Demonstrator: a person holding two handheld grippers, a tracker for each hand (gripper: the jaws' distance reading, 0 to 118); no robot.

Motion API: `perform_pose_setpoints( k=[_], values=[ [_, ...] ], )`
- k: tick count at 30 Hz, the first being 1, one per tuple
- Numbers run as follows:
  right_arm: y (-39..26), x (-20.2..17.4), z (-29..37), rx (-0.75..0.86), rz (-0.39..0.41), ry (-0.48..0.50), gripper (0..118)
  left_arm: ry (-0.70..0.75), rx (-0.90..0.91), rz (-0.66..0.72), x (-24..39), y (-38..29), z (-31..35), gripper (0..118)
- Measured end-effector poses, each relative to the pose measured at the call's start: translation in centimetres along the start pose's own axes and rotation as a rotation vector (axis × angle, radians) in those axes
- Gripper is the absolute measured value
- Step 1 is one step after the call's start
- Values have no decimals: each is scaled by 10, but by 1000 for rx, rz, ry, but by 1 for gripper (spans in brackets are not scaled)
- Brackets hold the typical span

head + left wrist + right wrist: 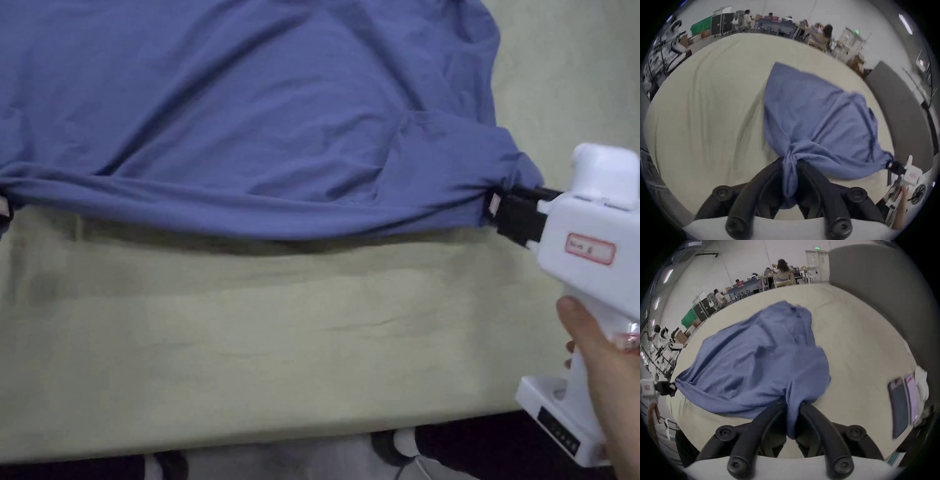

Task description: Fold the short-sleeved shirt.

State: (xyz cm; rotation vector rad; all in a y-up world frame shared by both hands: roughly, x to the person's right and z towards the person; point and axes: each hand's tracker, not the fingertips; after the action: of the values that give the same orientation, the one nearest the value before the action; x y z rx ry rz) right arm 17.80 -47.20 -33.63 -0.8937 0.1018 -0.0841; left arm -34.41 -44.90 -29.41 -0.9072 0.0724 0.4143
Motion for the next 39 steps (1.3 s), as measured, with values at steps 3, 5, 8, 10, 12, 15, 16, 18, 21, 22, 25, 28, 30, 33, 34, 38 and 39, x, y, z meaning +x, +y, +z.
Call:
perform_pose_setpoints(
  k=[3, 5, 8, 10, 12, 15, 16, 18, 21, 22, 25, 28, 30, 33, 34, 38, 39],
  values=[
    [43, -5, -21, 53, 55, 10, 9, 81, 5, -96, 14, 40, -20, 10],
    [75, -8, -49, 48, 50, 21, 9, 155, -22, -194, 28, 67, -53, 10],
    [110, -8, -101, 28, 62, 11, 9, 184, -103, -237, 26, 100, -112, 10],
    [125, -8, -131, -8, 92, -16, 9, 204, -170, -226, 21, 113, -146, 10],
    [130, -9, -154, -48, 83, -32, 9, 206, -222, -219, 12, 118, -173, 10],
    [124, -8, -176, -103, 91, -23, 9, 211, -222, -230, 7, 115, -186, 10],
    [120, -9, -178, -106, 100, -28, 10, 204, -199, -218, 19, 105, -168, 10],
    [112, -9, -175, -95, 122, -41, 70, 188, -156, -181, 15, 100, -159, 27],
    [97, -11, -158, -79, 126, -12, 117, 211, -159, -190, 5, 92, -147, 91],
    [95, -11, -148, -60, 115, -1, 117, 209, -154, -199, 3, 87, -135, 91],
    [81, -13, -100, 15, 86, 41, 117, 192, -40, -226, 2, 67, -93, 91],
    [56, -15, -45, 110, 105, 73, 115, 109, 120, -196, 4, 32, -28, 91],
    [33, -18, -13, 165, 123, 53, 80, 12, 186, -138, 1, 5, 11, 84],
    [0, -25, 15, 149, 114, 72, 2, 21, 247, -212, 18, -41, 50, 0],
    [-10, -24, 21, 168, 101, 57, 2, 149, 270, -264, 28, -54, 58, 0],
    [-22, -31, 24, 106, 156, 79, 2, 158, 150, -359, 48, -58, 49, 0],
    [-24, -25, 21, 97, 148, 100, 2, 186, 128, -372, 50, -54, 42, 1]
  ],
)
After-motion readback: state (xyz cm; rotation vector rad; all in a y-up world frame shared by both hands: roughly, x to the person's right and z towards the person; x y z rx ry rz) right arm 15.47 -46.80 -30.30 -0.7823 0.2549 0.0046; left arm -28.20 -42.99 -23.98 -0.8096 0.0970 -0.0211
